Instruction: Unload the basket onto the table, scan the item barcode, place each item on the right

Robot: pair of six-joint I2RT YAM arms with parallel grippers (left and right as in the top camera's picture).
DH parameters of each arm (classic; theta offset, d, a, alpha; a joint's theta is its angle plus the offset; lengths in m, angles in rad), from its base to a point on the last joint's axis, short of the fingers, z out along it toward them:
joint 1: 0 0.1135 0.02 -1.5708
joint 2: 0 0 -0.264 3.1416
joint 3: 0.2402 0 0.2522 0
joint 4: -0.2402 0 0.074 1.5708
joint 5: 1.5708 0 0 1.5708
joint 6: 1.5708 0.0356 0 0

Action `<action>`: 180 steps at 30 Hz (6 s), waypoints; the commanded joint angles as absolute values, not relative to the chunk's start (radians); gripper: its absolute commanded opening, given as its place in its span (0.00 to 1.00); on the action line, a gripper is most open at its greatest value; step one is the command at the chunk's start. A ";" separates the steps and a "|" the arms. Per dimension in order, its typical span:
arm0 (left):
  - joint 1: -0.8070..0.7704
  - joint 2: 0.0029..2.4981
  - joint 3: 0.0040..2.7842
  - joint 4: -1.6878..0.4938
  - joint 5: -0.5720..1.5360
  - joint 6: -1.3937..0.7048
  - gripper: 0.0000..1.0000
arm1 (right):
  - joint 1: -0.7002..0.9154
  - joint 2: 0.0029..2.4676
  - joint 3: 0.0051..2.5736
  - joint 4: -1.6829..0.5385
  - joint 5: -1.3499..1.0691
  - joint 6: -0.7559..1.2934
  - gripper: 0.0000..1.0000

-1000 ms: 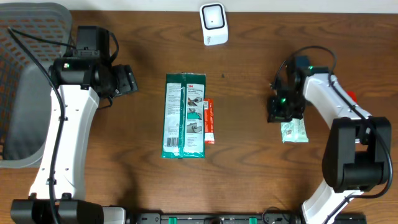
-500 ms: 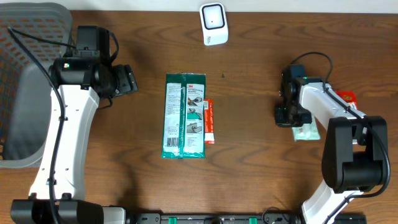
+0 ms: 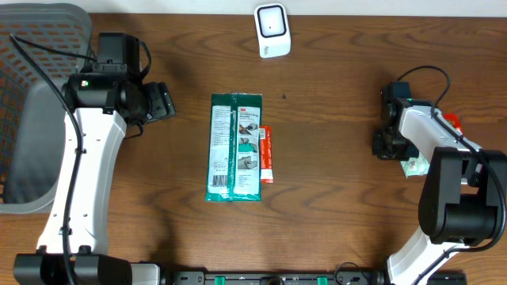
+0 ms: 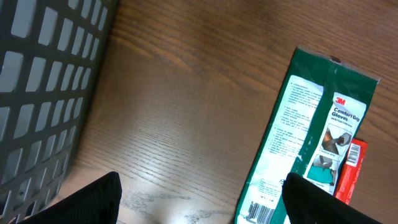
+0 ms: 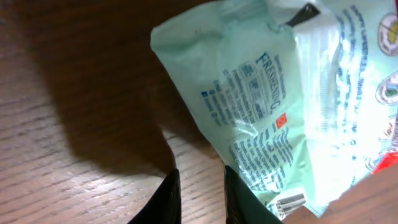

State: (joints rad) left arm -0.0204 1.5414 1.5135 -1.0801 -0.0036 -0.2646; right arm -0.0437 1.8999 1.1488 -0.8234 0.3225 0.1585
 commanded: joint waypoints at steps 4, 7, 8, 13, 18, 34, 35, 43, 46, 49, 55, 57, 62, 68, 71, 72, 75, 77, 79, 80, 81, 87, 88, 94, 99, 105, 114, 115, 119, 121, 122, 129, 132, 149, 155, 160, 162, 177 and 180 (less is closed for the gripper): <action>-0.016 1.538 1.523 -1.084 -0.012 -0.263 0.83 | -0.027 1.874 1.237 -0.876 0.107 0.186 0.22; -0.016 1.538 1.523 -1.084 -0.012 -0.263 0.83 | -0.010 1.862 1.302 -0.874 -0.200 0.159 0.29; -0.016 1.538 1.523 -1.084 -0.012 -0.263 0.83 | -0.003 1.862 1.322 -0.864 -0.343 0.156 0.35; -0.016 1.538 1.523 -1.084 -0.012 -0.263 0.83 | 0.060 1.868 1.320 -0.781 -0.701 0.188 0.99; -0.016 1.538 1.523 -1.084 -0.012 -0.263 0.83 | 0.239 1.868 1.319 -0.769 -0.444 0.349 0.79; -0.016 1.538 1.523 -1.084 -0.012 -0.263 0.83 | 0.773 1.964 1.319 -0.645 0.191 0.663 0.28; -0.016 1.538 1.523 -1.084 -0.012 -0.263 0.83 | 0.773 1.971 1.319 -0.645 0.191 0.671 0.28; -0.016 1.538 1.523 -1.084 -0.012 -0.263 0.83 | 0.759 2.003 1.319 -0.693 0.207 0.680 0.27; -0.016 1.538 1.523 -1.084 -0.012 -0.263 0.83 | 0.756 2.003 1.319 -0.707 0.213 0.679 0.29; -0.016 1.538 1.523 -1.084 -0.012 -0.263 0.83 | 0.735 2.003 1.319 -0.745 0.240 0.669 0.30; -0.016 1.538 1.523 -1.084 -0.012 -0.263 0.83 | 0.669 2.003 1.319 -0.797 0.243 0.541 0.36; -0.016 1.538 1.523 -1.084 -0.012 -0.263 0.83 | 0.644 2.003 1.319 -0.817 0.242 0.512 0.37; -0.016 1.538 1.523 -1.084 -0.012 -0.263 0.83 | 0.568 2.003 1.319 -0.856 0.226 0.379 0.39; -0.016 1.538 1.523 -1.084 -0.012 -0.263 0.83 | 0.504 2.003 1.319 -0.878 0.200 0.278 0.43; -0.016 1.538 1.523 -1.084 -0.012 -0.263 0.83 | 0.492 2.003 1.319 -0.883 0.173 0.273 0.43; -0.016 1.538 1.523 -1.084 -0.012 -0.263 0.83 | 0.492 2.003 1.319 -0.883 0.167 0.272 0.45; -0.016 1.538 1.523 -1.084 -0.012 -0.263 0.83 | 0.495 2.003 1.319 -0.883 0.167 0.272 0.45; -0.016 1.538 1.523 -1.084 -0.012 -0.263 0.83 | 0.495 2.003 1.319 -0.883 0.167 0.271 0.44; -0.016 1.538 1.523 -1.084 -0.012 -0.263 0.83 | 0.495 2.003 1.319 -0.881 0.167 0.269 0.43; -0.016 1.538 1.523 -1.084 -0.012 -0.263 0.83 | 0.495 2.003 1.319 -0.874 0.167 0.242 0.43; -0.016 1.538 1.523 -1.084 -0.012 -0.263 0.83 | 0.495 2.003 1.319 -0.871 0.167 0.224 0.43; -0.016 1.538 1.523 -1.084 -0.012 -0.263 0.83 | 0.499 2.003 1.319 -0.879 0.143 0.155 0.36; -0.016 1.538 1.523 -1.084 -0.012 -0.263 0.83 | 0.499 2.003 1.319 -0.880 0.126 0.155 0.37; -0.016 1.538 1.523 -1.084 -0.012 -0.263 0.83 | 0.499 2.003 1.319 -0.871 0.109 0.147 0.44; -0.016 1.538 1.523 -1.084 -0.012 -0.263 0.83 | 0.503 2.000 1.352 -0.884 0.128 0.108 0.52; -0.016 1.538 1.523 -1.084 -0.012 -0.263 0.83 | 0.504 1.977 1.489 -1.010 0.129 0.106 0.82; -0.016 1.538 1.523 -1.084 -0.012 -0.263 0.83 | 0.505 1.977 1.473 -1.055 0.085 0.047 0.31; -0.016 1.538 1.523 -1.084 -0.012 -0.263 0.83 | 0.507 1.977 1.466 -1.053 0.087 0.044 0.22; -0.016 1.538 1.523 -1.084 -0.012 -0.263 0.83 | 0.513 1.977 1.440 -1.031 0.128 0.038 0.25; -0.016 1.538 1.523 -1.084 -0.012 -0.263 0.83 | 0.517 1.977 1.423 -1.005 0.126 0.016 0.25; -0.016 1.538 1.523 -1.084 -0.012 -0.263 0.83 | 0.519 1.977 1.413 -0.989 0.126 0.004 0.26; -0.016 1.538 1.523 -1.084 -0.012 -0.263 0.83 | 0.529 1.977 1.305 -0.838 0.134 -0.069 0.25; -0.016 1.538 1.523 -1.084 -0.012 -0.263 0.83 | 0.529 1.977 1.259 -0.758 0.134 -0.070 0.19; -0.016 1.538 1.523 -1.084 -0.012 -0.263 0.83 | 0.529 1.977 1.198 -0.724 0.063 -0.068 0.21; -0.016 1.538 1.523 -1.084 -0.012 -0.263 0.83 | 0.529 1.977 1.192 -0.718 0.076 -0.068 0.26; -0.016 1.538 1.523 -1.084 -0.012 -0.263 0.83 | 0.529 1.977 1.176 -0.712 0.059 -0.028 0.01; -0.016 1.538 1.523 -1.084 -0.012 -0.263 0.83 | 0.529 1.967 1.186 -0.722 0.007 -0.023 0.01; -0.016 1.538 1.523 -1.084 -0.012 -0.263 0.83 | 0.423 1.854 1.178 -0.701 -0.388 0.100 0.01; -0.016 1.538 1.523 -1.084 -0.012 -0.263 0.83 | 0.434 1.861 1.119 -0.644 -0.267 0.100 0.01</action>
State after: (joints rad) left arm -0.0204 1.5414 1.5135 -1.0801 -0.0036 -0.2646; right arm 0.4232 1.8431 1.1675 -0.6750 -0.3450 0.0807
